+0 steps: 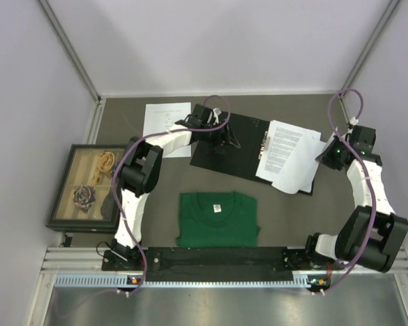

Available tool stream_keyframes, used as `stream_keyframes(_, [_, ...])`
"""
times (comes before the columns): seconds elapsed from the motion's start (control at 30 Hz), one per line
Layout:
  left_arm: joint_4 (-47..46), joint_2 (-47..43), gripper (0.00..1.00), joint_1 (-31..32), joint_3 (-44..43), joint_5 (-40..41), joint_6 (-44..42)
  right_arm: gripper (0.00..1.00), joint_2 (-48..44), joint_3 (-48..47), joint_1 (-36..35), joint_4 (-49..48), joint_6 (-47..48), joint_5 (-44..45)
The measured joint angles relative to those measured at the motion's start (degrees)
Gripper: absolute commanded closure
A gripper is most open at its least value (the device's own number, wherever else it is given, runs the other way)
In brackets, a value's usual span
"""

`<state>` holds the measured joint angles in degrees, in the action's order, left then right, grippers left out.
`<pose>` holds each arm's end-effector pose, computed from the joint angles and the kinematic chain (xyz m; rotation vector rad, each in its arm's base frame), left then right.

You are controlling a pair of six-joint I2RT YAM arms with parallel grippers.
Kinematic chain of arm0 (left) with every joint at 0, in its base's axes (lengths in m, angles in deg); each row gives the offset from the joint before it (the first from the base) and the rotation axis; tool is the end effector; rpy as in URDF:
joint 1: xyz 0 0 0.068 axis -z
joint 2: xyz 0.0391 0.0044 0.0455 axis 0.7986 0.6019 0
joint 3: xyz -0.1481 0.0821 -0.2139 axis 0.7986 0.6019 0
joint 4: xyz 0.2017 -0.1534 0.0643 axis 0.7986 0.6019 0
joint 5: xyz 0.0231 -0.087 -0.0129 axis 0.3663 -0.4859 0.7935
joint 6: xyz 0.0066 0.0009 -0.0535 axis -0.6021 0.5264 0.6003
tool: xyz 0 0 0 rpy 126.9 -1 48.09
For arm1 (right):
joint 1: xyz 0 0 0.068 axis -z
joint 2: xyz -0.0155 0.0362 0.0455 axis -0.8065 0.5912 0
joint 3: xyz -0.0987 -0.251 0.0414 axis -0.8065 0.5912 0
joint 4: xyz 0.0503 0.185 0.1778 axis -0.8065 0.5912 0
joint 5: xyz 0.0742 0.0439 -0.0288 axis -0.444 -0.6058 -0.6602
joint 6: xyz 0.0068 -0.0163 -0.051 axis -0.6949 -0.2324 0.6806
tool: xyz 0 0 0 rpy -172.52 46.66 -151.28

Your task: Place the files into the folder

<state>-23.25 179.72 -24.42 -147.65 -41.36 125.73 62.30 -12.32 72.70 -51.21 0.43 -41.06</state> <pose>0.4182 -0.2494 0.1778 0.0002 2.5865 -1.1939 0.2490 -0.0751 0.2612 0.6354 2.2960 0.3295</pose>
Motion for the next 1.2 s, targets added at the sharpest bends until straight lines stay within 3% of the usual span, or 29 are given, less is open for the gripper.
stream_keyframes(0.43, [0.4,2.4,0.17,-0.1,-0.3,-0.4,-1.1,1.00,9.6,-3.7,-1.6,-3.1,5.8,-11.1])
stream_keyframes(0.8, [0.4,2.4,0.17,-0.1,-0.4,-0.5,-1.1,1.00,12.8,-8.3,-6.0,-1.9,10.3,-11.9])
stream_keyframes(1.2, [0.4,2.4,0.17,-0.1,-0.4,-0.4,-1.1,0.63,16.4,-8.0,-2.6,1.5,5.4,0.0])
